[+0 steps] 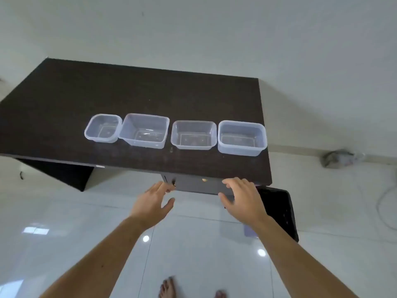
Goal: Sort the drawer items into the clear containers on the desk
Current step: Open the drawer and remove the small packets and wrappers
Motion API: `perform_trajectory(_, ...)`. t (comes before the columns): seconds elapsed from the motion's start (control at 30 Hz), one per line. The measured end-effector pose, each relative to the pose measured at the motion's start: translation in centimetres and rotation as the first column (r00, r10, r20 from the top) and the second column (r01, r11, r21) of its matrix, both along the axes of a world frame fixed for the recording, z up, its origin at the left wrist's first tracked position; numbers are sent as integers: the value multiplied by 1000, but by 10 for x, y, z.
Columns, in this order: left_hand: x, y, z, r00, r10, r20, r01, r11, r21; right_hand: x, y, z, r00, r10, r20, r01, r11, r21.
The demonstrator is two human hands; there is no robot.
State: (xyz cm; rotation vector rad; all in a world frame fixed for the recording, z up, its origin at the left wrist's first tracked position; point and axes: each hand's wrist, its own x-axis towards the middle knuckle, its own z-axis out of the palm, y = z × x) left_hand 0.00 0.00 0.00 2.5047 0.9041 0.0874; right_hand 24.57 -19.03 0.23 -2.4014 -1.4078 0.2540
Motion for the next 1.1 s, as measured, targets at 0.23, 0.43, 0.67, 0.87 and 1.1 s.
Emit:
perform_trajectory(0.23,12,42,-87,989,127,81,-120,989,-87,-10,40,-96,993,-44,-108,47,999,25)
perform_trajectory(0.43,14,71,-137,970,232,70,-223,967,-125,-9,72,-152,964,-212,-160,232,965,120)
perform_trajectory(0.67,19,82,-166,988,150,38,-146,986,-74,-11,84,-166,914,-343,-217,383,906,180)
perform_trajectory(0.87,26,83,-181,943,285,175,-257,952,-165,-11,86,-179,942,-259,-213,319,888,330)
perform_trajectory(1.1,21,90,-191,941,275,197,-250,958,-144,-14,96,-197,950,-259,-175,311,845,435)
